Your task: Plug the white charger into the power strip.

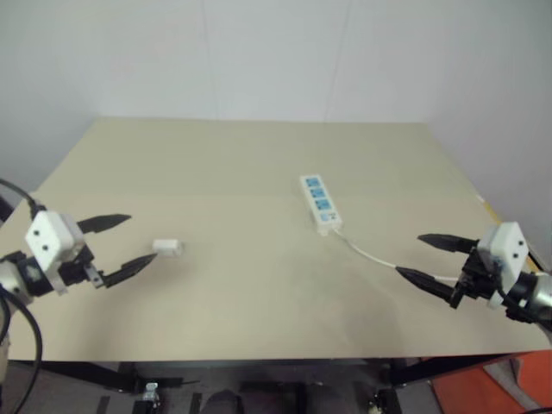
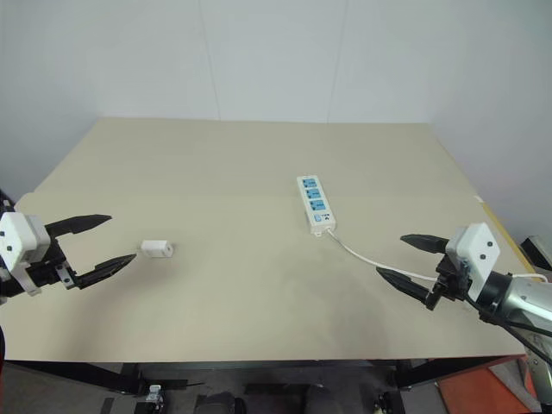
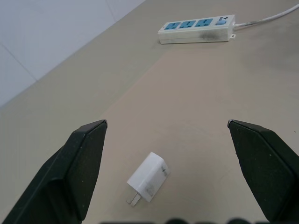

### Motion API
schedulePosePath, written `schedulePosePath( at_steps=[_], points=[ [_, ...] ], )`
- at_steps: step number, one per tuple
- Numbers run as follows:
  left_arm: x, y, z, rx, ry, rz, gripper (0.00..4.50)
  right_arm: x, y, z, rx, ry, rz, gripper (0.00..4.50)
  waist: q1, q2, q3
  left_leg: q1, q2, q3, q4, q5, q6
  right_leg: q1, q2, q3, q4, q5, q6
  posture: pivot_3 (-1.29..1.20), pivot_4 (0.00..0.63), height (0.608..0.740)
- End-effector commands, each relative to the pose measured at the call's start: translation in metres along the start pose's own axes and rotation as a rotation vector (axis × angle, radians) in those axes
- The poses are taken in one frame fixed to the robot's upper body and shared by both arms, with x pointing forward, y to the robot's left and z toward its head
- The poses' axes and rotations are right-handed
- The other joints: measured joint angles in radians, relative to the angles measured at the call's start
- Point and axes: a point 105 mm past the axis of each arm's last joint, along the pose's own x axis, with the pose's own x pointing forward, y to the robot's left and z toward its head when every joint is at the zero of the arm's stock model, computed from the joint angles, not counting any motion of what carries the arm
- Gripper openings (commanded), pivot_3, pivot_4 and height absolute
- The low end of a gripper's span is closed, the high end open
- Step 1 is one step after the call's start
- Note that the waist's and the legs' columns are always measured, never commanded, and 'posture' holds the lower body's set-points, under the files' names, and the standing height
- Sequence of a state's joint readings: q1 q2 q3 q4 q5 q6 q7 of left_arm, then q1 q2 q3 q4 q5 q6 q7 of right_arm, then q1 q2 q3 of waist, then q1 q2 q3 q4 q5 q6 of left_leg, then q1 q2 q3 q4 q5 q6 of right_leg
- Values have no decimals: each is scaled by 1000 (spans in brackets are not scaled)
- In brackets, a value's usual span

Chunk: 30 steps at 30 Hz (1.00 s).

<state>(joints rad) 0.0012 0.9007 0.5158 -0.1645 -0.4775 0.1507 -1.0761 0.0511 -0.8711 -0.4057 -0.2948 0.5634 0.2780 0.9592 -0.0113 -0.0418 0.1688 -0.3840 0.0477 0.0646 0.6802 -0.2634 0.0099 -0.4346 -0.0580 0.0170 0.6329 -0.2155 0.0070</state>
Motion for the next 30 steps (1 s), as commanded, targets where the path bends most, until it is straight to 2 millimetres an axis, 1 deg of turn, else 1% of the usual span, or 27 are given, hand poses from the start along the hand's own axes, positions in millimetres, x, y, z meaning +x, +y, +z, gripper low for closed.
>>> schedulePosePath(
  at_steps=[1,6,10,12,13,15,16,17,18,20,22,26,28,30],
  points=[
    [-3,5,15,46,-31,11,4500,0,-1,9,-25,-24,-5,4459,0,0,0,0,0,0,0,0,0,0,0,0,0,0,0,0,150,740],
    [-3,5,15,46,-29,9,4500,1,-3,8,-28,-28,-21,4459,0,0,0,0,0,0,0,0,0,0,0,0,0,0,0,0,150,740],
    [-2,6,14,46,-32,4,4500,8,-7,10,-34,-51,-51,4459,-1,0,0,0,0,0,0,0,0,0,0,0,0,0,0,0,150,740],
    [1,5,15,45,-41,-4,4500,21,-11,11,-25,-79,-91,4459,-3,0,0,0,0,0,0,0,0,0,0,0,0,0,0,0,150,740],
    [2,4,15,44,-45,-11,4500,32,-13,11,5,-98,-111,4459,-5,0,0,1,0,0,0,0,0,0,0,0,1,0,0,0,150,740],
    [7,5,14,42,-49,-16,4500,53,-19,5,84,-118,-143,4459,-7,0,0,1,0,0,0,0,0,0,1,1,1,0,0,0,150,740],
    [8,5,14,41,-49,-17,4500,61,-21,3,108,-120,-154,4459,-7,0,0,1,0,0,0,0,0,0,1,1,1,1,-1,0,150,740],
    [10,6,14,42,-52,-20,4500,70,-23,-2,134,-111,-162,4459,-5,0,0,1,0,0,0,0,0,0,1,1,1,2,-3,0,150,740],
    [12,6,15,43,-58,-26,4500,84,-25,-10,163,-83,-171,4459,-4,0,0,0,0,0,0,0,0,-1,1,1,1,2,-4,0,150,740],
    [14,7,16,46,-65,-34,4500,105,-28,-21,189,-29,-180,4459,-4,0,0,-1,0,0,0,0,0,-2,1,1,1,3,-5,0,150,740],
    [15,7,16,48,-67,-38,4500,122,-32,-30,205,24,-192,4459,-4,0,0,-3,0,0,0,0,0,-4,1,1,1,3,-5,0,150,740],
    [16,5,16,48,-66,-47,4500,146,-38,-45,227,119,-202,4459,-3,0,0,-5,0,0,0,0,0,-5,1,0,1,3,-5,0,150,740],
    [15,3,15,48,-61,-48,4500,151,-36,-56,227,174,-187,4459,-2,0,0,-6,0,0,0,0,0,-5,0,-1,0,3,-5,0,150,740],
    [14,2,15,48,-56,-47,4500,155,-33,-62,228,208,-159,4459,-2,0,0,-6,0,0,0,0,0,-5,0,-1,0,3,-5,0,150,740]
  ],
)
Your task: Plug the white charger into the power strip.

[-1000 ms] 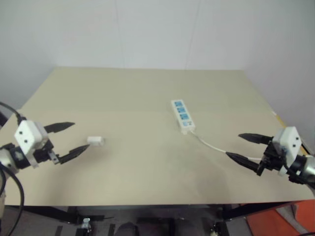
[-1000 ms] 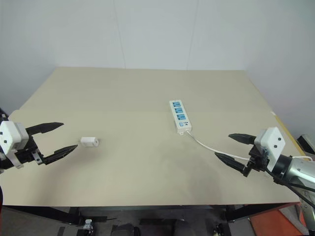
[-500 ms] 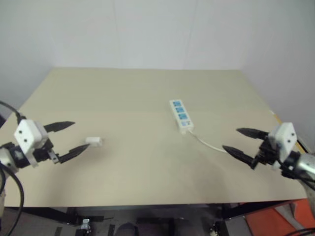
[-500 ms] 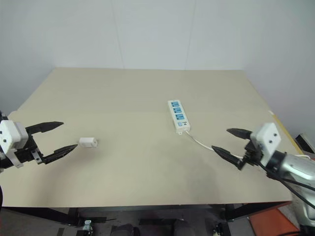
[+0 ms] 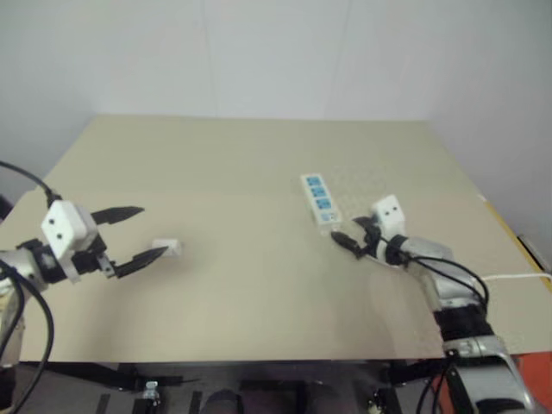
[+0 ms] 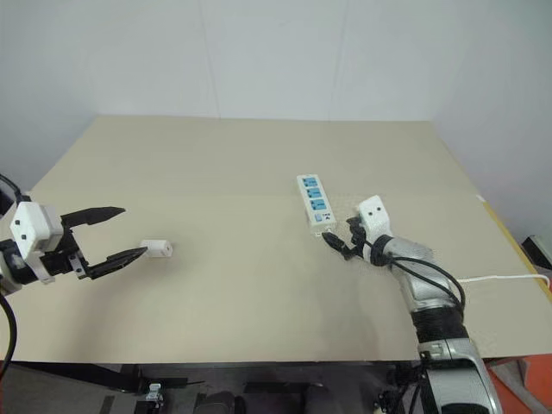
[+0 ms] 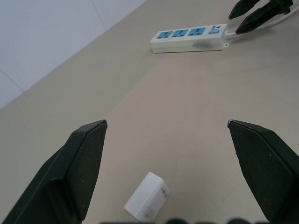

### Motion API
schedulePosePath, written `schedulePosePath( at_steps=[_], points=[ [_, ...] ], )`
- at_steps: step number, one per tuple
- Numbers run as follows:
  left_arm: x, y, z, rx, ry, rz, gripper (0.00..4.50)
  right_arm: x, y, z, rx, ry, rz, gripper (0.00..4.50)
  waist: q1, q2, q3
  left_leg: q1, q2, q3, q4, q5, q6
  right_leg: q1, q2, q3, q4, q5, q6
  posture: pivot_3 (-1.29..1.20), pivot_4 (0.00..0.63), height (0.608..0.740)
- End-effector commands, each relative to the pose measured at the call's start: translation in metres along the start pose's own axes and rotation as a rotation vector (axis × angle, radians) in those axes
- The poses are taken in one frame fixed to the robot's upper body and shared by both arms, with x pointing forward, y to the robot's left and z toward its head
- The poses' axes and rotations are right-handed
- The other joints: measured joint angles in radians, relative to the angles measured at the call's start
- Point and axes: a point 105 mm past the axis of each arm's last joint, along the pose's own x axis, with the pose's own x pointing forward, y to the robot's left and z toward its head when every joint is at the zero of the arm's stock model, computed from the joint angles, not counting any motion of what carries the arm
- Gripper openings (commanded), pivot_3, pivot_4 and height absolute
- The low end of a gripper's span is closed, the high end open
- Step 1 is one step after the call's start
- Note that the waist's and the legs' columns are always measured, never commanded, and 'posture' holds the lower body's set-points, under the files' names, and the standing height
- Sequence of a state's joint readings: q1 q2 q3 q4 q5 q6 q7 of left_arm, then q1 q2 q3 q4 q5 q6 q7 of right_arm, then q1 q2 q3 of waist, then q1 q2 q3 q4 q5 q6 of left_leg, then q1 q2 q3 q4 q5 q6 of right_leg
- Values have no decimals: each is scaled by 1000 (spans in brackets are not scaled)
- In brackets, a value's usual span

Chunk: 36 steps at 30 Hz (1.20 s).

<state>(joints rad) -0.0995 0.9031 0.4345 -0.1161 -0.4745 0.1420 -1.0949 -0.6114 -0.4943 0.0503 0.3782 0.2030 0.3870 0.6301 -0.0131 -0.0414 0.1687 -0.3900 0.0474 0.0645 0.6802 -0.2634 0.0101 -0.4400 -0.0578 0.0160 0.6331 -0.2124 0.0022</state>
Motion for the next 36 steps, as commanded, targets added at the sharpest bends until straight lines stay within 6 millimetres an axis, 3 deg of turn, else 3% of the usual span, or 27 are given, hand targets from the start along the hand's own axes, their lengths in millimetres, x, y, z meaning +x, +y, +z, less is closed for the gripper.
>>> schedulePosePath(
  at_steps=[1,5,15,17,22,25,28,32,36],
  points=[
    [-4,0,9,42,-16,4,4500,4,0,-7,-19,51,22,4459,0,0,0,0,0,0,0,0,0,0,0,0,0,0,0,0,150,740],
    [-5,-2,10,43,-13,7,4500,9,10,-15,-45,87,72,3609,-3,0,0,1,0,0,0,0,0,1,0,0,0,0,0,0,150,740],
    [-2,-1,11,48,-18,4,4500,15,21,-3,-166,9,97,8,-9,0,0,5,0,0,0,0,-1,1,1,1,7,0,0,0,150,740],
    [-1,-1,12,49,-20,2,4500,10,38,6,-272,-99,206,8,-10,0,0,5,1,0,0,0,-1,1,1,1,7,0,0,0,150,740],
    [1,0,12,49,-24,-6,4500,-8,71,23,-340,-353,382,8,-17,0,0,4,1,0,0,0,-1,1,1,1,7,0,0,0,150,740],
    [3,0,13,49,-25,-11,4500,-17,79,9,-375,-334,466,8,-20,0,0,5,1,0,1,0,-1,1,0,2,8,0,0,0,150,740],
    [4,0,13,49,-26,-15,4500,-16,73,-14,-443,-232,464,8,-21,0,0,6,0,0,1,0,-1,1,0,2,8,0,0,0,150,740],
    [6,-1,13,47,-28,-22,4500,-10,54,-28,-412,-139,375,1311,-21,0,0,6,0,0,1,0,-1,1,0,2,8,0,0,0,150,740],
    [7,-2,13,44,-32,-28,4500,-19,50,-29,-349,-124,394,2721,-20,0,0,6,0,0,1,1,-1,2,0,2,8,0,0,0,150,740]
  ],
)
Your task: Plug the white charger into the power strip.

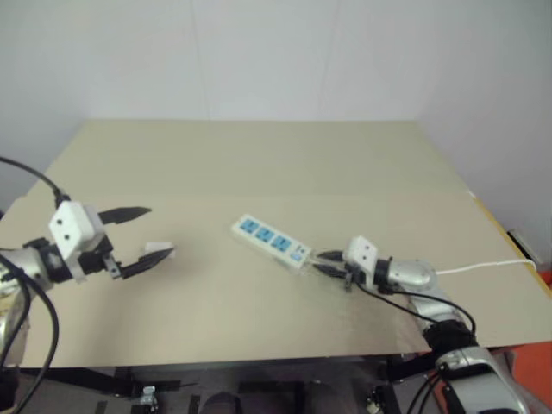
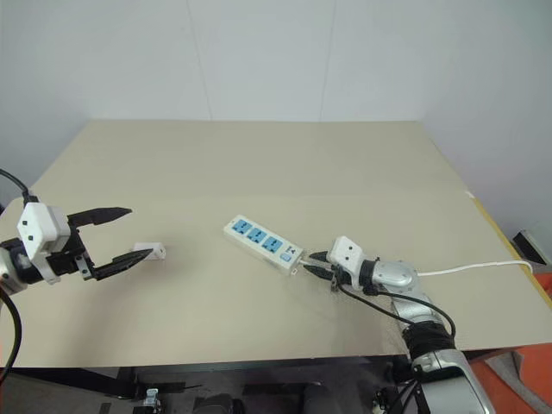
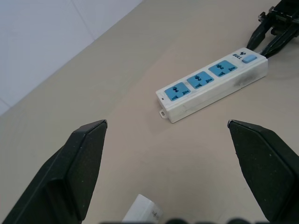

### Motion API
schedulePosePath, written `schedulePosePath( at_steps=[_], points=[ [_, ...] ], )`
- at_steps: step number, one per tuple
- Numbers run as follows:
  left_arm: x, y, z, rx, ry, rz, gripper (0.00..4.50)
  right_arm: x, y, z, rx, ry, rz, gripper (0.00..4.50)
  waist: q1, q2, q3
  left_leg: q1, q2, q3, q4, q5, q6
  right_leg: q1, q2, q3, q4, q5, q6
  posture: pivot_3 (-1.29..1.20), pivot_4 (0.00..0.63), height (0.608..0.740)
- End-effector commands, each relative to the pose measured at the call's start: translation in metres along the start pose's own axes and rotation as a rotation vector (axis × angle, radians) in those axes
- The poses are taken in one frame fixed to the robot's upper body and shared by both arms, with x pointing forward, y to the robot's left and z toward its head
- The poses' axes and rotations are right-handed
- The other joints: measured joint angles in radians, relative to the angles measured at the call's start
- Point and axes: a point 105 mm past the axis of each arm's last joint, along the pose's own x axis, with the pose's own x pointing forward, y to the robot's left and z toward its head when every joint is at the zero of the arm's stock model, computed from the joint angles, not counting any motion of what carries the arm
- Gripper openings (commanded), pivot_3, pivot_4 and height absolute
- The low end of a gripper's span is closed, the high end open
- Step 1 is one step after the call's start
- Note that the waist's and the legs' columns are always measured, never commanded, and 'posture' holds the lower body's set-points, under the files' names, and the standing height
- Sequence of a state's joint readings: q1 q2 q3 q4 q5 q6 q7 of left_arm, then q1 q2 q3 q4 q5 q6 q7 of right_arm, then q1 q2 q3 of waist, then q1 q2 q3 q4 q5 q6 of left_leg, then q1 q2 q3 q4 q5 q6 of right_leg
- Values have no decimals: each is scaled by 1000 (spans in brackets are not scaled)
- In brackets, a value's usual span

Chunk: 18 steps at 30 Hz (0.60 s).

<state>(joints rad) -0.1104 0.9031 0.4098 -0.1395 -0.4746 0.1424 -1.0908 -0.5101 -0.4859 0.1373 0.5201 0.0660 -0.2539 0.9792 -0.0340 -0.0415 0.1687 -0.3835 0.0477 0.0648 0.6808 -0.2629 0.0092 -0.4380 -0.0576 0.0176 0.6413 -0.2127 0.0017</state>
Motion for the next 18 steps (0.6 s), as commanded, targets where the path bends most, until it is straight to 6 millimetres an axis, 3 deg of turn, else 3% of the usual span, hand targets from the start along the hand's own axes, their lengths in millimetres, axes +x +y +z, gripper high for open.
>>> schedulePosePath(
  at_steps=[1,5,11,18],
  points=[
    [0,2,9,28,-22,-3,4500,-16,-3,0,80,-9,-11,3042,4,0,0,0,0,0,0,0,0,0,0,0,0,0,0,0,150,740],
    [2,2,11,27,-39,-1,4500,-26,-2,21,204,-117,-17,4470,17,0,0,-1,0,0,0,0,0,0,0,0,-1,0,0,0,150,740],
    [4,4,13,29,-43,-11,4500,-5,-2,48,288,-284,-133,4470,11,0,0,1,1,0,0,0,0,0,2,1,1,0,0,0,150,740],
    [4,4,14,31,-41,-21,4500,25,4,45,280,-287,-162,4470,16,0,0,-1,0,0,0,0,0,-1,0,0,0,0,0,0,150,740]
  ],
)
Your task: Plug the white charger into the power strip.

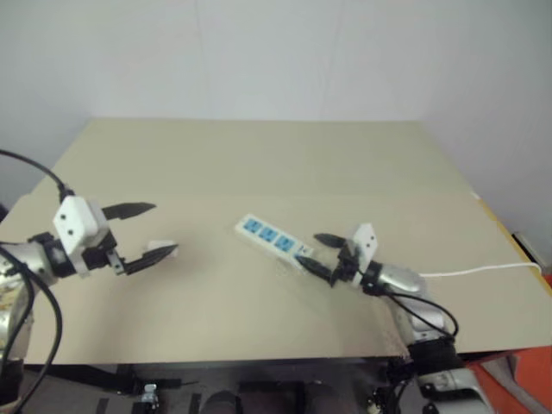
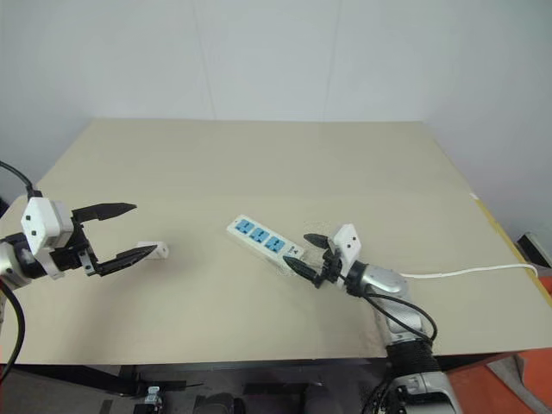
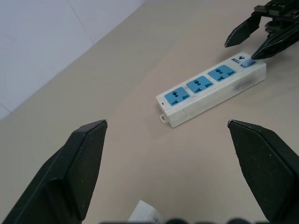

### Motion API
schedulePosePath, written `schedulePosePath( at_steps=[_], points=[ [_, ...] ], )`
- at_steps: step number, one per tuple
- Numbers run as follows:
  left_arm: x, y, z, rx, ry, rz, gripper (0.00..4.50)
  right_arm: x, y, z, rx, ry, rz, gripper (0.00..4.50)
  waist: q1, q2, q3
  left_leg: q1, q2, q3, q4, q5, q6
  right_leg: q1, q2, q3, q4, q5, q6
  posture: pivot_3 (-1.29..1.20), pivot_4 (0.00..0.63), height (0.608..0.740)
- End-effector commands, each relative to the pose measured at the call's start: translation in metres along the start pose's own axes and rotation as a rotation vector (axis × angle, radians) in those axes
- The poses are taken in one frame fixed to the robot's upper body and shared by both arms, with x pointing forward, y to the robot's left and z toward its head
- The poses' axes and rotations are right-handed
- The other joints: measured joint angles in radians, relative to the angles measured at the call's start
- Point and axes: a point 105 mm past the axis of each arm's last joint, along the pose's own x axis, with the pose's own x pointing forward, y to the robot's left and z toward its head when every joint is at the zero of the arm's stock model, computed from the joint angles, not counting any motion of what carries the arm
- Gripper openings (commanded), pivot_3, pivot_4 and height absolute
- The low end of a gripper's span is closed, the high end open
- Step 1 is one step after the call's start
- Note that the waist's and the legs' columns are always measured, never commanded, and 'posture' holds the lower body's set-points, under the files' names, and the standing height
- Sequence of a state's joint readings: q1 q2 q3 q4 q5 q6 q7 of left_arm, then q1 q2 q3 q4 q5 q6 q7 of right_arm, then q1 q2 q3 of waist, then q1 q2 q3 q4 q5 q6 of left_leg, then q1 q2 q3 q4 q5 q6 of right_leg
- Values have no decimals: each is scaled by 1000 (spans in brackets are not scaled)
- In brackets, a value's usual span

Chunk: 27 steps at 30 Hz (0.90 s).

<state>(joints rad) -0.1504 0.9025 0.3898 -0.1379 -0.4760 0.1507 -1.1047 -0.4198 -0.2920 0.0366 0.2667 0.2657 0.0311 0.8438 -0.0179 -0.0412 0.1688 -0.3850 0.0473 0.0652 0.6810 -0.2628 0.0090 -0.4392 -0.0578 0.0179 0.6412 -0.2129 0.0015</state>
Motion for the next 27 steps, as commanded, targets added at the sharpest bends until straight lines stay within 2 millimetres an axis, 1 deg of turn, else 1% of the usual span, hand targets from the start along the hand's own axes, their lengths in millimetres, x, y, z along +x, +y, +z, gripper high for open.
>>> schedulePosePath(
  at_steps=[1,5,10,16,20,24,27],
  points=[
    [-2,4,8,21,-18,3,4500,8,2,2,-57,-14,15,4470,1,0,0,0,0,0,0,0,0,0,0,0,0,0,0,0,150,740],
    [-4,3,9,24,-15,2,4500,12,4,-5,-49,-5,26,4470,1,0,0,1,0,0,0,0,0,0,0,0,1,0,0,0,150,740],
    [-5,3,9,24,-11,2,4500,15,16,-9,-41,3,74,4470,1,0,0,1,1,0,0,0,0,0,1,0,0,0,0,0,150,740],
    [-7,3,8,25,-6,-2,4500,18,22,-16,-29,17,83,4470,-2,0,0,1,1,0,0,0,0,0,1,0,1,0,0,0,150,740],
    [-7,4,7,26,-4,-9,4500,25,24,-26,3,37,77,4470,-5,0,0,1,1,0,0,0,0,0,1,0,1,0,0,0,150,740],
    [-7,5,7,31,-1,-13,4500,30,26,-38,24,62,83,4470,-20,-1,-1,5,1,0,0,0,0,3,2,0,1,0,0,0,150,740],
    [-9,6,8,34,4,-12,4500,32,31,-46,39,88,119,4470,-31,-1,-1,8,2,0,-1,0,0,6,2,0,1,0,0,0,150,740]
  ],
)
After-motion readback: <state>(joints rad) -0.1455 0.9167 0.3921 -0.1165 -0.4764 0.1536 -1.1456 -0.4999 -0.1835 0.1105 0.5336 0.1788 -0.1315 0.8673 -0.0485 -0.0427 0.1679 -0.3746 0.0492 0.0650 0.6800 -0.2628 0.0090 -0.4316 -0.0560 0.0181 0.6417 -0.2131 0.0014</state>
